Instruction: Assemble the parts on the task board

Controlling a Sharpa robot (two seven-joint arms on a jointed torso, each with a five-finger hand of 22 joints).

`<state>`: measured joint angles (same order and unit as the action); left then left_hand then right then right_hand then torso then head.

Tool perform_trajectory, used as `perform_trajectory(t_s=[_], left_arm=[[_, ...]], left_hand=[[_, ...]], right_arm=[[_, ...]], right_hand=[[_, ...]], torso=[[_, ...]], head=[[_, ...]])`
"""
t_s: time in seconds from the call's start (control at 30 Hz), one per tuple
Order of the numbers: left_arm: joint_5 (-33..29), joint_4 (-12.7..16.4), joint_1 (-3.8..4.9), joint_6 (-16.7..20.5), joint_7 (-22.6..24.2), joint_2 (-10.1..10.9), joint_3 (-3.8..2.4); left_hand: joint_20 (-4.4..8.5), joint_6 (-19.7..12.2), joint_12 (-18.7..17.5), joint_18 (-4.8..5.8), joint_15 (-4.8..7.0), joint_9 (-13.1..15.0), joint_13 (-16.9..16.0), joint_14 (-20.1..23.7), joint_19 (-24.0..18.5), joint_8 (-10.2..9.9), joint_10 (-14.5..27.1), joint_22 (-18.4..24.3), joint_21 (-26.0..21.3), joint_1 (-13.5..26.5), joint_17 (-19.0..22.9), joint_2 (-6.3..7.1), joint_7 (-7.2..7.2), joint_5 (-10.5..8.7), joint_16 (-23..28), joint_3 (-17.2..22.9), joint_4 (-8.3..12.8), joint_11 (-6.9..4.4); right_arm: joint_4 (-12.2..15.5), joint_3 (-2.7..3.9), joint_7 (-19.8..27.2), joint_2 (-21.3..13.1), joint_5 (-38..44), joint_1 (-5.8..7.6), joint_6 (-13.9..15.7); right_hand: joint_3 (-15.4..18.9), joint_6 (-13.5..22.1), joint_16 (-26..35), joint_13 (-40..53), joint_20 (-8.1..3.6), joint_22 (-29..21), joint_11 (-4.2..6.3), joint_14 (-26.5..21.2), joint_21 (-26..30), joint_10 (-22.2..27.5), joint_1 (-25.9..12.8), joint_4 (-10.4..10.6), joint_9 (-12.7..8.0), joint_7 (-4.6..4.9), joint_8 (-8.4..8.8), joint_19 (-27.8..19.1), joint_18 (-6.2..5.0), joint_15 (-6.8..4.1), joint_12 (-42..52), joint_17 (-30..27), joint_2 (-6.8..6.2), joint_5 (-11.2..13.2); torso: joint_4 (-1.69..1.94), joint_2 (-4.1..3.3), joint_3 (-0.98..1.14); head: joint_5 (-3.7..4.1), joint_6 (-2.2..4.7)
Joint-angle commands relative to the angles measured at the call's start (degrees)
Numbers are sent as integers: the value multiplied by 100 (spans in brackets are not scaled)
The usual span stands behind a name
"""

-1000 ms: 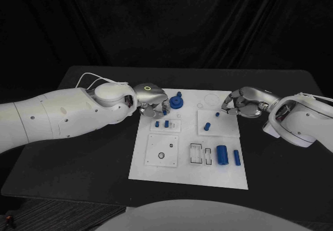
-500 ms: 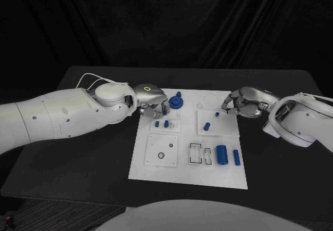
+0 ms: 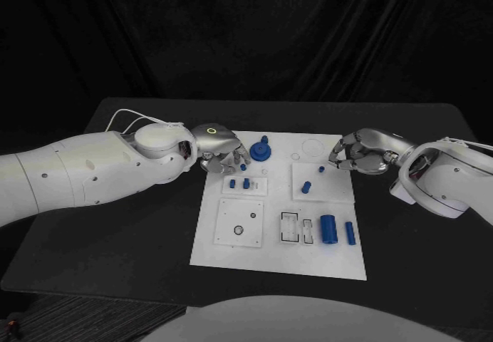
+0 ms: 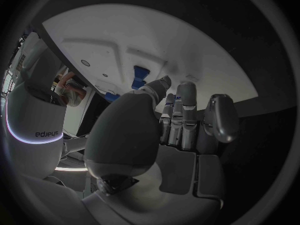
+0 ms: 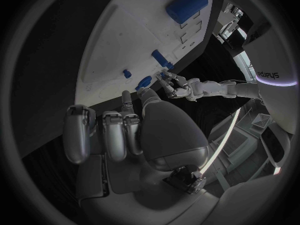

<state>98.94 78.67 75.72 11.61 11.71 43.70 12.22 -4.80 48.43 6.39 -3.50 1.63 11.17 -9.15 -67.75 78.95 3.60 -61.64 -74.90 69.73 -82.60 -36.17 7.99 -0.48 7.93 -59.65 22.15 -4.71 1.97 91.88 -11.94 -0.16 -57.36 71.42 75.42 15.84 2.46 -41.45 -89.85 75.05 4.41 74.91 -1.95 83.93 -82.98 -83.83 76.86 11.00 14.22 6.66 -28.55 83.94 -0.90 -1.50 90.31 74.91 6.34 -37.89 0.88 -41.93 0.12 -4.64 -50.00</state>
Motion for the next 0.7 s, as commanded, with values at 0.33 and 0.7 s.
perform_trajectory(t_s=[0.33,0.7], left_arm=[[17,140,-9,1450,313,511,-5],[-3034,458,-5,1292,2158,1324,-4]], left_hand=[[-74,-275,-23,-304,-63,-62,-83,825,-923,53,678,-577,-1428,1,447,27,-81,-75,538,-135,-198,22],[-49,-112,984,-543,-59,-70,-553,4990,-5555,166,3062,723,-5911,691,1278,-360,211,246,2939,-1165,-1184,-228]], right_arm=[[163,5,44,-142,9,54,329],[517,6,340,-320,797,739,559]], right_hand=[[-162,-63,-15,1495,-18,1217,37,607,109,-617,114,-134,-28,-10,37,129,-129,-55,-31,1509,-170,42],[-846,-624,408,-4427,-27,1104,20,478,454,2260,258,-141,-139,-75,352,65,-177,-40,-6371,949,-879,963]], torso=[[8,-4,-13],[-2,-12,-32]], head=[[39,0],[11,0]])
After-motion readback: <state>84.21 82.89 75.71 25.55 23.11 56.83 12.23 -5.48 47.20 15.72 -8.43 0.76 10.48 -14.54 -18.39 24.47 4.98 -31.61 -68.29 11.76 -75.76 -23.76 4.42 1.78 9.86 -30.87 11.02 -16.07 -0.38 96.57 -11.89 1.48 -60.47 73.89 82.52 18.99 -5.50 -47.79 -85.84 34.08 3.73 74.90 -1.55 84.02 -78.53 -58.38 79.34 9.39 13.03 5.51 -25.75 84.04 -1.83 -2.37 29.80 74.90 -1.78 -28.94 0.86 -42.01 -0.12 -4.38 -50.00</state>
